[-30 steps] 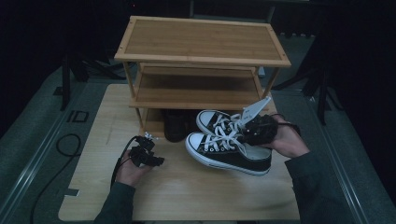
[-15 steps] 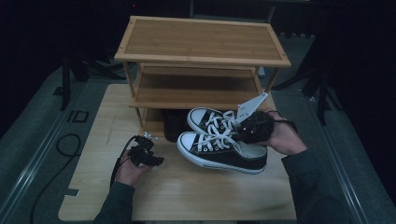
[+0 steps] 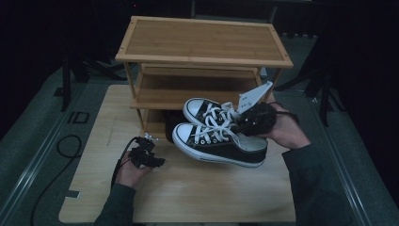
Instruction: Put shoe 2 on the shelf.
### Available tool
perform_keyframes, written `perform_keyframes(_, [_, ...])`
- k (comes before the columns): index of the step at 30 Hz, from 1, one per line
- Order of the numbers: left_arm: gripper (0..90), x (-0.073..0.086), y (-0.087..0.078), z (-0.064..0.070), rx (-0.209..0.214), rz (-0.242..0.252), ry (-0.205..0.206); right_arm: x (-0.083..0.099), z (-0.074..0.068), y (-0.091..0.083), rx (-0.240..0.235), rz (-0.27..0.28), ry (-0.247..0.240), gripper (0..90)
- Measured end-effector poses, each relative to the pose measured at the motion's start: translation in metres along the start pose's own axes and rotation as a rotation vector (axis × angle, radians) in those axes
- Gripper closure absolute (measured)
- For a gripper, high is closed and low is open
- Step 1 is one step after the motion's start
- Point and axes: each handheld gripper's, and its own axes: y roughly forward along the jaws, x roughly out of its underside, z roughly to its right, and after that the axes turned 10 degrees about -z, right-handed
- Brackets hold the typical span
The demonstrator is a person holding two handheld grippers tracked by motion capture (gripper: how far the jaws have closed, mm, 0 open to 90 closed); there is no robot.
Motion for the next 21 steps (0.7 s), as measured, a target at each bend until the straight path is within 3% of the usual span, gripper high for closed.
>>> perform_keyframes(4, [45.2,0.0,0.0,0.0,0.001,0.004,-0.003,-0.005,0.008,-0.003,0.006,0.0,0.021,84.6])
perform_keyframes(21, [45.2,0.0,0.0,-0.001,0.005,0.008,-0.008,-0.02,0.052,0.012,0.061,0.004,0.219,84.5])
